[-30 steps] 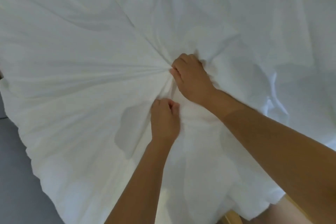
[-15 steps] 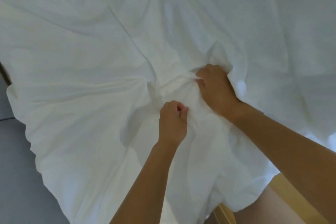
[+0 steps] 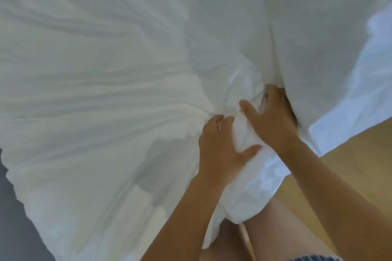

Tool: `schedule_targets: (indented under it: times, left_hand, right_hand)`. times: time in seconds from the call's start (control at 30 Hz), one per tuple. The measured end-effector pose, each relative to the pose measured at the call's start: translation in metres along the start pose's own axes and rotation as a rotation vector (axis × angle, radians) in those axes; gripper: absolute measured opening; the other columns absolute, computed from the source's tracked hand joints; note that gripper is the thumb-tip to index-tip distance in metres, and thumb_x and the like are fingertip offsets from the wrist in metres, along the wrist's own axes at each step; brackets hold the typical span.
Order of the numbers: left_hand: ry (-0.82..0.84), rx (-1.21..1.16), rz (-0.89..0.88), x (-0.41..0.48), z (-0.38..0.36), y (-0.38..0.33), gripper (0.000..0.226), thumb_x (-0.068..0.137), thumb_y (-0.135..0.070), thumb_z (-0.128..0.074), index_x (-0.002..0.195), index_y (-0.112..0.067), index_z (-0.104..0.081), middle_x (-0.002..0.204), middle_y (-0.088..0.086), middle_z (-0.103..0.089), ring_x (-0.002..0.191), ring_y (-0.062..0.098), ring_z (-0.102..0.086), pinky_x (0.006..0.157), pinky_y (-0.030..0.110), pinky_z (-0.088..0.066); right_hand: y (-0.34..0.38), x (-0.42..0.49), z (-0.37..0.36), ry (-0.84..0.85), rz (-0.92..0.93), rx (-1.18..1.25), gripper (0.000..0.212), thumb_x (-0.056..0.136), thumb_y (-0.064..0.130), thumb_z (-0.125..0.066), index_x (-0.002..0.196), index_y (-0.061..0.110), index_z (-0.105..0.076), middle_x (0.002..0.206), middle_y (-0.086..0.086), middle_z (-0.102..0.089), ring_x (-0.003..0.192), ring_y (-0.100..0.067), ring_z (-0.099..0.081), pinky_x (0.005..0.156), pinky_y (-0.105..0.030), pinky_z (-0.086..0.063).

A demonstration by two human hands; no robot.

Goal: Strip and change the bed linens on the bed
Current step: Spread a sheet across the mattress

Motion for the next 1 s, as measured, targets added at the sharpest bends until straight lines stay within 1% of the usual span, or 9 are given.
schedule_targets:
  times: [0.07, 0.23, 0.3, 0.4, 0.5, 0.67, 0.77, 0.87, 1.0]
  left_hand:
    - [-0.05, 0.127, 0.001, -0.028, -0.009, -0.002, 0.07, 0.075, -0.059, -0.064, 0.13, -0.018, -0.046, 0.138, 0.005, -0.039, 0.127, 0.022, -0.035, 0.102, 0.034, -0.032]
    - [-0.16, 0.207, 0.101, -0.057, -0.038, 0.004, 0.027, 0.094, -0.039, -0.05, 0.112, -0.02, -0.057, 0.118, 0.001, -0.052, 0.109, 0.02, -0.046, 0.088, 0.032, -0.042]
    - [-0.207, 0.208, 0.129, -0.059, -0.042, 0.002, 0.02, 0.098, -0.034, -0.043, 0.103, -0.02, -0.057, 0.108, -0.001, -0.055, 0.102, 0.019, -0.049, 0.085, 0.033, -0.045]
    - [-0.359, -0.079, 0.077, -0.071, -0.039, -0.017, 0.015, 0.097, -0.022, -0.05, 0.087, -0.015, -0.057, 0.088, -0.002, -0.057, 0.085, 0.017, -0.052, 0.078, 0.033, -0.048]
    - [-0.46, -0.341, 0.03, -0.09, -0.036, -0.048, 0.023, 0.093, -0.015, -0.054, 0.073, -0.023, -0.049, 0.075, -0.011, -0.05, 0.074, 0.006, -0.051, 0.069, 0.01, -0.041]
    - [-0.279, -0.43, 0.17, -0.106, -0.054, -0.082, 0.023, 0.093, -0.019, -0.052, 0.075, -0.029, -0.045, 0.082, -0.014, -0.05, 0.076, 0.002, -0.05, 0.065, 0.002, -0.035]
    - [-0.155, -0.462, 0.27, -0.112, -0.07, -0.11, 0.012, 0.094, -0.025, -0.049, 0.083, -0.028, -0.05, 0.085, -0.017, -0.052, 0.081, 0.003, -0.052, 0.065, 0.011, -0.036]
    - [-0.079, -0.442, 0.258, -0.111, -0.078, -0.169, 0.015, 0.093, -0.029, -0.048, 0.08, -0.034, -0.047, 0.082, -0.02, -0.051, 0.076, -0.003, -0.051, 0.054, 0.005, -0.037]
    - [-0.005, -0.38, 0.165, -0.096, -0.085, -0.267, 0.011, 0.091, -0.031, -0.051, 0.08, -0.03, -0.051, 0.082, -0.014, -0.056, 0.075, 0.0, -0.053, 0.056, 0.001, -0.038]
  right_hand:
    - [-0.004, -0.02, -0.011, 0.073, 0.11, -0.288, 0.059, 0.085, 0.059, -0.047, 0.106, 0.004, -0.048, 0.104, -0.014, -0.052, 0.098, -0.032, -0.052, 0.08, -0.037, -0.038]
    - [0.007, -0.022, -0.01, 0.101, 0.417, -0.51, 0.035, 0.102, 0.037, -0.03, 0.121, 0.008, -0.039, 0.089, -0.009, -0.065, 0.077, -0.029, -0.067, 0.057, -0.03, -0.037]
    - [0.011, -0.022, 0.005, 0.11, 0.544, -0.444, 0.034, 0.103, 0.035, -0.028, 0.115, 0.007, -0.042, 0.081, -0.012, -0.065, 0.072, -0.032, -0.065, 0.059, -0.032, -0.037]
    - [0.006, -0.027, 0.047, 0.046, 0.547, -0.31, 0.03, 0.102, 0.037, -0.029, 0.097, 0.011, -0.044, 0.064, -0.005, -0.05, 0.065, -0.032, -0.051, 0.061, -0.033, -0.031]
    - [-0.003, -0.027, 0.087, -0.006, 0.459, -0.141, 0.037, 0.1, 0.036, -0.037, 0.072, 0.013, -0.031, 0.057, 0.002, -0.037, 0.062, -0.029, -0.041, 0.06, -0.032, -0.028]
    - [-0.047, -0.033, 0.143, -0.107, 0.23, 0.078, 0.039, 0.095, 0.028, -0.042, 0.061, 0.017, -0.026, 0.056, 0.001, -0.035, 0.056, -0.02, -0.034, 0.049, -0.031, -0.025]
    - [-0.08, -0.04, 0.164, 0.095, 0.248, -0.021, 0.036, 0.093, 0.026, -0.045, 0.062, 0.015, -0.031, 0.059, 0.001, -0.039, 0.057, -0.018, -0.036, 0.049, -0.03, -0.028]
    - [-0.108, -0.037, 0.194, 0.238, 0.278, -0.041, 0.034, 0.092, 0.024, -0.047, 0.063, 0.015, -0.035, 0.062, 0.001, -0.042, 0.062, -0.018, -0.041, 0.051, -0.029, -0.03]
    - [-0.15, -0.015, 0.26, 0.315, 0.273, 0.041, 0.027, 0.092, 0.026, -0.048, 0.068, 0.013, -0.045, 0.069, 0.0, -0.051, 0.069, -0.02, -0.048, 0.053, -0.025, -0.033]
Point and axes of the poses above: each hand's wrist, its own x-axis towards the middle knuckle, its own z-axis out of the back of the hand, y = z × x, the point moved 5 cm from there along x, towards the middle knuckle
